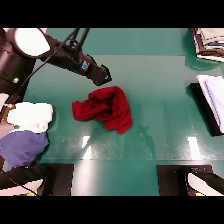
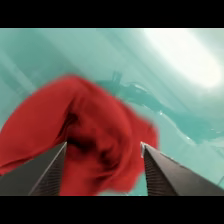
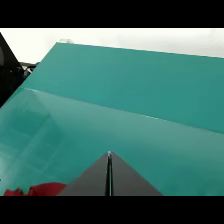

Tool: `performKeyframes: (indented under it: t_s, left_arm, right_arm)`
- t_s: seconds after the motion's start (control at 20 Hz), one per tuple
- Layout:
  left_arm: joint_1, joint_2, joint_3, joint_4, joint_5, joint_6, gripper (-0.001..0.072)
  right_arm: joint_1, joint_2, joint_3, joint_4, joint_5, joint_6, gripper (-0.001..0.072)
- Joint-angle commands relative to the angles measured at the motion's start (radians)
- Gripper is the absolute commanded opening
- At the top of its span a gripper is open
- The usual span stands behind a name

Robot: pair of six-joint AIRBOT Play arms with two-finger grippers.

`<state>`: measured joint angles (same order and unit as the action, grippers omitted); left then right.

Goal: Fold the shirts.

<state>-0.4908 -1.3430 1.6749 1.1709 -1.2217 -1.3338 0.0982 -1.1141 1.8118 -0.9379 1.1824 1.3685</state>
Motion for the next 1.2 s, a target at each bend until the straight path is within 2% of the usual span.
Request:
performKeyframes:
  t_s: [0.0, 0.2, 0.45, 0.6, 0.8, 1.15]
  left_arm:
    - [0.078, 0.004, -0.006, 0.033, -0.039, -0.003, 0.0542]
    - [0.323, 0.031, -0.074, 0.064, -0.146, -0.023, 0.0542]
    - [0.549, 0.028, -0.439, 0.031, -0.026, -0.027, 0.0542]
    - [0.624, 0.024, -0.640, -0.085, 0.090, 0.011, 0.0542]
    - [0.576, 0.024, -0.798, -0.190, 0.221, 0.105, 0.0542]
    - [0.429, 0.024, -0.851, -0.211, 0.338, 0.097, 0.0539]
  right_arm:
    - [0.000, 0.000, 0.001, 0.000, 0.030, 0.000, 0.0023]
    - [0.000, 0.000, 0.000, 0.000, 0.031, 0.000, 0.0022]
    - [0.001, 0.000, 0.000, 0.000, 0.033, 0.000, 0.0022]
    - [0.001, -0.001, 0.000, 0.000, 0.033, 0.000, 0.0022]
    - [0.001, -0.013, 0.000, 0.000, 0.035, 0.000, 0.0022]
    - [0.057, -0.093, 0.000, 0.000, 0.118, 0.000, 0.0023]
